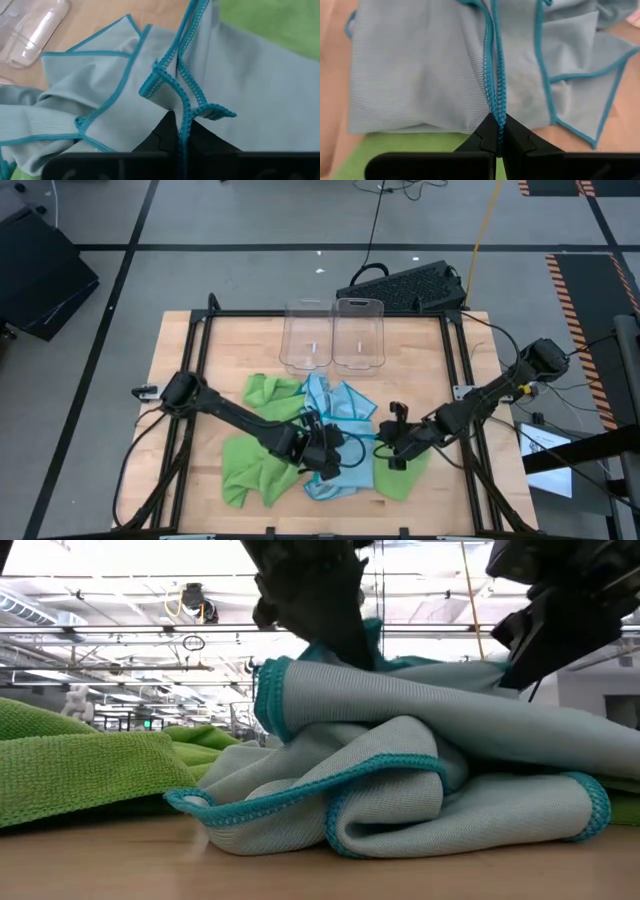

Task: Fold microfiber towels
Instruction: Fold the top right blue microfiber towel

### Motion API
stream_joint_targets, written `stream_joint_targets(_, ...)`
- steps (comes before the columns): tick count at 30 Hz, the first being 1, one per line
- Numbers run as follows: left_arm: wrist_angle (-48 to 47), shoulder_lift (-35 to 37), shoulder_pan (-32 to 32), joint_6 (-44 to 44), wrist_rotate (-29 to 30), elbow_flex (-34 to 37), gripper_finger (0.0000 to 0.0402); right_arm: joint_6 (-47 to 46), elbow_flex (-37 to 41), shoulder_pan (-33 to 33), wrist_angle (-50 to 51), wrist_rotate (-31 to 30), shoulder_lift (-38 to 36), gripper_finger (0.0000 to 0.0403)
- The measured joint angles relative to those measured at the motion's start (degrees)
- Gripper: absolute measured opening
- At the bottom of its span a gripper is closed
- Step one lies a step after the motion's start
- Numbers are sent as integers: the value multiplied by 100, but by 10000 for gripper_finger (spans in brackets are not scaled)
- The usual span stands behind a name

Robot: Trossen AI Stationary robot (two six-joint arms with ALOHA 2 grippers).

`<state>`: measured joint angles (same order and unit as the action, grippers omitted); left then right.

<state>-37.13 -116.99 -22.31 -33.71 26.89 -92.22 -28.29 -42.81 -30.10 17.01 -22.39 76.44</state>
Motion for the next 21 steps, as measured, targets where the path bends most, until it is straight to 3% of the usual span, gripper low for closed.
stream_joint_targets(16, -63, -1, 203, 59, 121, 122, 7, 218, 0, 377, 146, -3, 2, 12)
stream_joint_targets(21, -115, 0, 212, -233, 182, 122, 66, 188, 0, 404, 148, -118, 2, 49)
